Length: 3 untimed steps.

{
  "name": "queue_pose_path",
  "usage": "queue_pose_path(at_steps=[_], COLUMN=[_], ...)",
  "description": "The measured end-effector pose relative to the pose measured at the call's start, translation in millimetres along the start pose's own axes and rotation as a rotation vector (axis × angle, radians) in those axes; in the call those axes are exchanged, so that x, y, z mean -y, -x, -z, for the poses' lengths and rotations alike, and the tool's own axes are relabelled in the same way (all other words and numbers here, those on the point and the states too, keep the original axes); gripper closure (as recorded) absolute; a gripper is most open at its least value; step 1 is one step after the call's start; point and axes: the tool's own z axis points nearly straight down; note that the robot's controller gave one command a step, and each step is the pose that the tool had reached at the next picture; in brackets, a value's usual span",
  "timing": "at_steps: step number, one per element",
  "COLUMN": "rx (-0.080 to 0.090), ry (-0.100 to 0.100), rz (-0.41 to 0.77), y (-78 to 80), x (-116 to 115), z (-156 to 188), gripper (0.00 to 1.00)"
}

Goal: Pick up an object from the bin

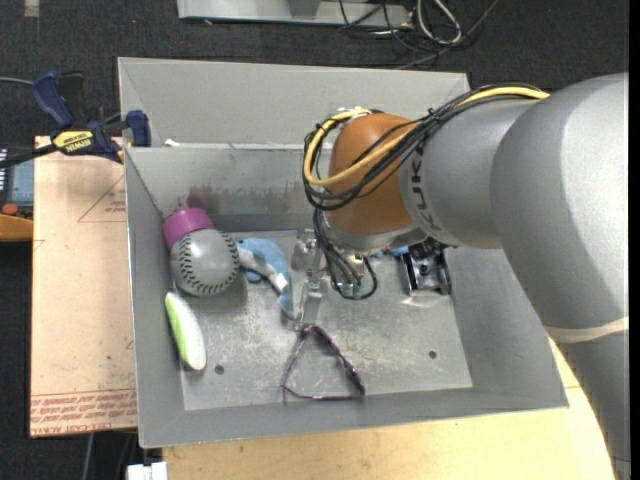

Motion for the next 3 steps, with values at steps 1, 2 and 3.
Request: queue_pose_path(at_steps=[1,2,3], rx=[-0.001,0.003,-0.001], ry=[0.001,0.001,0.005], rz=[-0.290,-0.067,-0.805], y=[-24.4,-7.2,-21.1], x=[-44,-39,-21], z=[0,0,1], gripper=[0.00,0.00,1.00])
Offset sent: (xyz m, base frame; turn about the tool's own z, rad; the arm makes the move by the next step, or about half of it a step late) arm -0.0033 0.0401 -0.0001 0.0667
